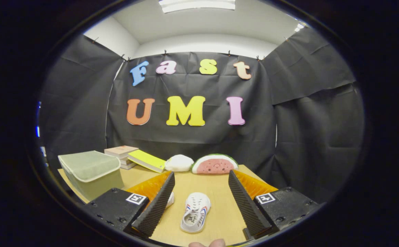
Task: Open the storage box then place both shoes into the box .Put the left shoe in first, then the right shoe, with the right side of both shoes facing outward in a uniform manner.
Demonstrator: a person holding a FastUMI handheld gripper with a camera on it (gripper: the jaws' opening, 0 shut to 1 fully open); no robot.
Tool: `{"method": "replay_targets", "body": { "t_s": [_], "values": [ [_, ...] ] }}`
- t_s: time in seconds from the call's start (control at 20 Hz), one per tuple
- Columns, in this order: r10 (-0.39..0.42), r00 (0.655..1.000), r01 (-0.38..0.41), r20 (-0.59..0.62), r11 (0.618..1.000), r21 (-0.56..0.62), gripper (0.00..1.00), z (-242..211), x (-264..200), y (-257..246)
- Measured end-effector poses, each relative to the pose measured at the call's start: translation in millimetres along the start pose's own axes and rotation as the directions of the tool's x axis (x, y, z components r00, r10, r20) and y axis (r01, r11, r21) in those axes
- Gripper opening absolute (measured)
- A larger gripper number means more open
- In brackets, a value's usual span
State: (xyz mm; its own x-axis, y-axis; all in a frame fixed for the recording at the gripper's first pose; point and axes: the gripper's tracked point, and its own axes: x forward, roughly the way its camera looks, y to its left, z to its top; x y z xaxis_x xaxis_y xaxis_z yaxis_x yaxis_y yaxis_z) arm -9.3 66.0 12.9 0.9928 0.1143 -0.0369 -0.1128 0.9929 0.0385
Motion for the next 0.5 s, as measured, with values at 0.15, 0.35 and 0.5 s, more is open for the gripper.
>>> {"method": "replay_targets", "body": {
  "t_s": [0.15, 0.35, 0.5],
  "values": [
    [0.065, 0.998, -0.065, -0.002, 0.997, 0.032, 1.0, 2.2, 7.7, 25.5],
    [0.132, 0.991, -0.133, 0.011, 0.991, 0.015, 1.0, 3.9, 18.7, 63.6],
    [0.241, 0.971, -0.24, -0.009, 0.97, 0.038, 1.0, -4.2, 26.3, 109.2]
  ]
}}
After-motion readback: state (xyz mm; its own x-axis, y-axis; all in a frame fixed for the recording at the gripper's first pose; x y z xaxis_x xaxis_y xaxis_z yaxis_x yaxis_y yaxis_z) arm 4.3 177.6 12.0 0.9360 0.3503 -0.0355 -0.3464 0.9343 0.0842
